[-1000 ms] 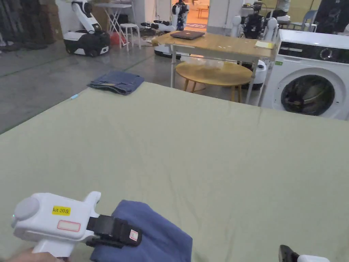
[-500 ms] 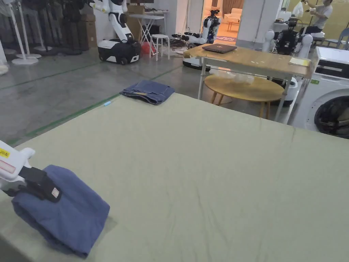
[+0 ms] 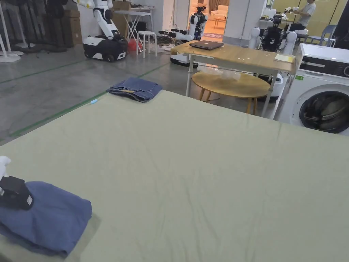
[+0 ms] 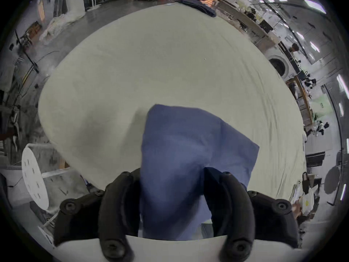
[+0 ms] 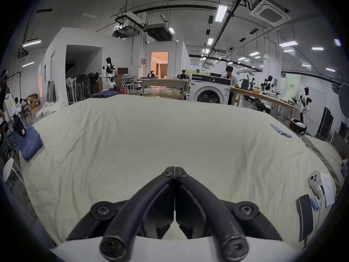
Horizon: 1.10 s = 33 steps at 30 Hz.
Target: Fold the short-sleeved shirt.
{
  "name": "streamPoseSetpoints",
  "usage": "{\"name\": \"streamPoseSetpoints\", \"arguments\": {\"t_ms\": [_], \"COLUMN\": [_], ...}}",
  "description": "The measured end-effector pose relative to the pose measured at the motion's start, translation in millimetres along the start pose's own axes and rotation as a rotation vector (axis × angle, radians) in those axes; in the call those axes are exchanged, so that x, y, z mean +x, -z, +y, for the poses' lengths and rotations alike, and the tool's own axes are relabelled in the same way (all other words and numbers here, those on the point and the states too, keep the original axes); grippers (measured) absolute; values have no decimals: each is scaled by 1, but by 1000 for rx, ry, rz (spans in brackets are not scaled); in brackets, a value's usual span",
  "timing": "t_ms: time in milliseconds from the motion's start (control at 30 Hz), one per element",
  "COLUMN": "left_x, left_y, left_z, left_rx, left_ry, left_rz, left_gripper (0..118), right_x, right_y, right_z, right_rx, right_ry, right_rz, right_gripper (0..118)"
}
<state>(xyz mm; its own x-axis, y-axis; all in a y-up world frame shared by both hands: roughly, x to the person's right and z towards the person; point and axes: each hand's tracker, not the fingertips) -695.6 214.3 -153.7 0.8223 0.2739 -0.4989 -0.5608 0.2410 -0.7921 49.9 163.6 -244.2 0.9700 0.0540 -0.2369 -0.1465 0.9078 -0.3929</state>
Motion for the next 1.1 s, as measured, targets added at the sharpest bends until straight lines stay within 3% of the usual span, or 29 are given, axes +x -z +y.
{"name": "streamPoseSetpoints", "arguments": {"t_ms": [133, 200, 300, 433, 467, 800, 867, 1000, 1100], "left_x": [22, 14, 53, 114, 153, 317, 358, 403, 424], "left_y": [-42, -41, -40, -18, -2, 78, 77, 83, 82], "left_z": [-10, -12, -30, -62, -80, -149, -166, -194, -210], "left_rx": [99, 129, 183, 279, 194, 509, 614, 844, 937], "left_ry": [41, 71, 156, 218, -48, 107, 139, 177, 182], "left_rz": [50, 74, 92, -28, -552, -598, -550, -449, -424], "left_gripper": [66, 66, 66, 66, 66, 66, 64, 46, 20], "right_x": [-1, -1, 0, 4, 5, 21, 23, 29, 31], "right_y": [-3, -4, -4, -3, -3, -5, -7, -6, -10], "right_z": [3, 3, 1, -1, -1, 19, 23, 28, 33], "right_rx": [5, 5, 7, 11, 13, 39, 56, 101, 134], "right_ry": [1, 5, 15, 33, 36, 60, 63, 82, 97], "right_rz": [5, 7, 8, 2, -1, -30, -38, -55, -78], "right_gripper": [0, 0, 0, 0, 0, 0, 0, 0, 0]}}
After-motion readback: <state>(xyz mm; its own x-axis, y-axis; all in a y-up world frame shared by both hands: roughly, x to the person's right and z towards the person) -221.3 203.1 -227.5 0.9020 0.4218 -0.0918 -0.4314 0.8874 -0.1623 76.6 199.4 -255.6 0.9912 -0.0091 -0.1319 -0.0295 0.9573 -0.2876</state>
